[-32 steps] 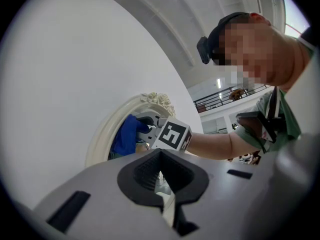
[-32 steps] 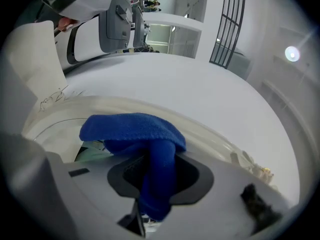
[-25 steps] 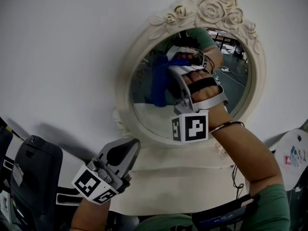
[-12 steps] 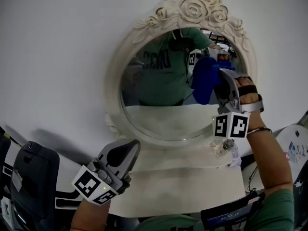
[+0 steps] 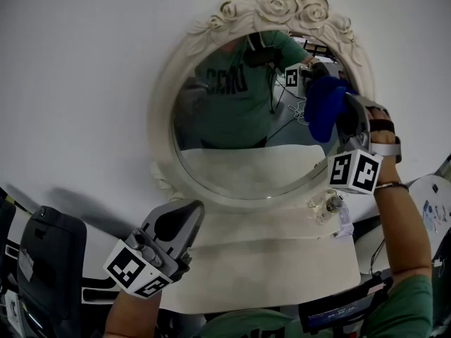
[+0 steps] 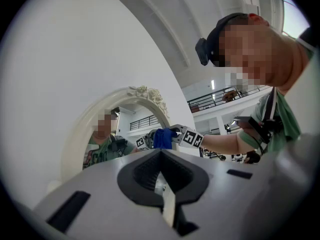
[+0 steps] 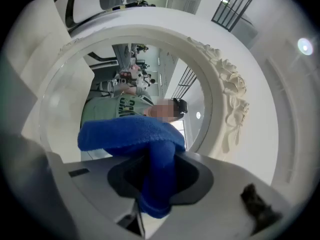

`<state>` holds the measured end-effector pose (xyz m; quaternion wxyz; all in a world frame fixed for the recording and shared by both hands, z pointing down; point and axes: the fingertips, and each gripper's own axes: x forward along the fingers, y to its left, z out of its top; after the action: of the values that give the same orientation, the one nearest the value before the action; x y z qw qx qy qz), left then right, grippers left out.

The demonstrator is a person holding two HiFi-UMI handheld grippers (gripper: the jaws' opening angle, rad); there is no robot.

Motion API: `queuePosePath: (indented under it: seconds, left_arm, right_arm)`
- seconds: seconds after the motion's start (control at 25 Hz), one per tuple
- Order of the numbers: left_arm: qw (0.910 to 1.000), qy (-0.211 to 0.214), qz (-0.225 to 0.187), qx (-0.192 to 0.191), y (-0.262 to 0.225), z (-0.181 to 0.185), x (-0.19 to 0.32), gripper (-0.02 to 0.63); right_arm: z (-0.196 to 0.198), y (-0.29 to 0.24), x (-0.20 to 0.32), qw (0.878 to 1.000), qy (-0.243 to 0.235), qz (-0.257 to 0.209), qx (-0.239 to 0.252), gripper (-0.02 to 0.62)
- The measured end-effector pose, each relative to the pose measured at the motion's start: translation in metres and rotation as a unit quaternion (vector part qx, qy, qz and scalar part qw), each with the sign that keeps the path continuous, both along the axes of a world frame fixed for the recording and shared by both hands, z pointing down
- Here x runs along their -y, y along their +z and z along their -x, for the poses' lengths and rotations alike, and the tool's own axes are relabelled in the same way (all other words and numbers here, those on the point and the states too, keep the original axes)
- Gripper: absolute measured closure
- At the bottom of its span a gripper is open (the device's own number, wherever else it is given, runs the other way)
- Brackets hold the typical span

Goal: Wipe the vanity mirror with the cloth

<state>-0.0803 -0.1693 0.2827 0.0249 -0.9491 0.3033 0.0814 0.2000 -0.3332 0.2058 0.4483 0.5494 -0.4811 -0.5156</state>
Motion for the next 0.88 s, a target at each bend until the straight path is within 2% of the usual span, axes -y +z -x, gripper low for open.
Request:
queuePosePath:
  seconds: [0.16, 0.44, 0.64, 0.88]
  left_arm:
    - [1.0000, -0.004, 0.003, -0.001, 0.002, 0.005, -0.001, 0.609]
    - [0.9998, -0.017, 0.007, -0.002, 0.008, 0.019, -0.003, 0.609]
    - [0.9995, -0.031, 0.011, -0.004, 0.011, 0.034, -0.001, 0.609]
    - [0.9992, -0.037, 0.011, -0.007, 0.012, 0.044, 0.004, 0.609]
  right_arm:
    - [0.069, 0.006, -0.007, 0.996, -0.086, 0.005, -0.004, 0.488]
    - [0.220, 0.011, -0.013, 0.976, -0.217, 0.003, -0.016, 0.486]
    - [0.291, 0.008, -0.010, 0.965, -0.260, -0.003, -0.032, 0.486]
    - [0.327, 0.013, -0.002, 0.961, -0.273, -0.003, -0.039, 0.486]
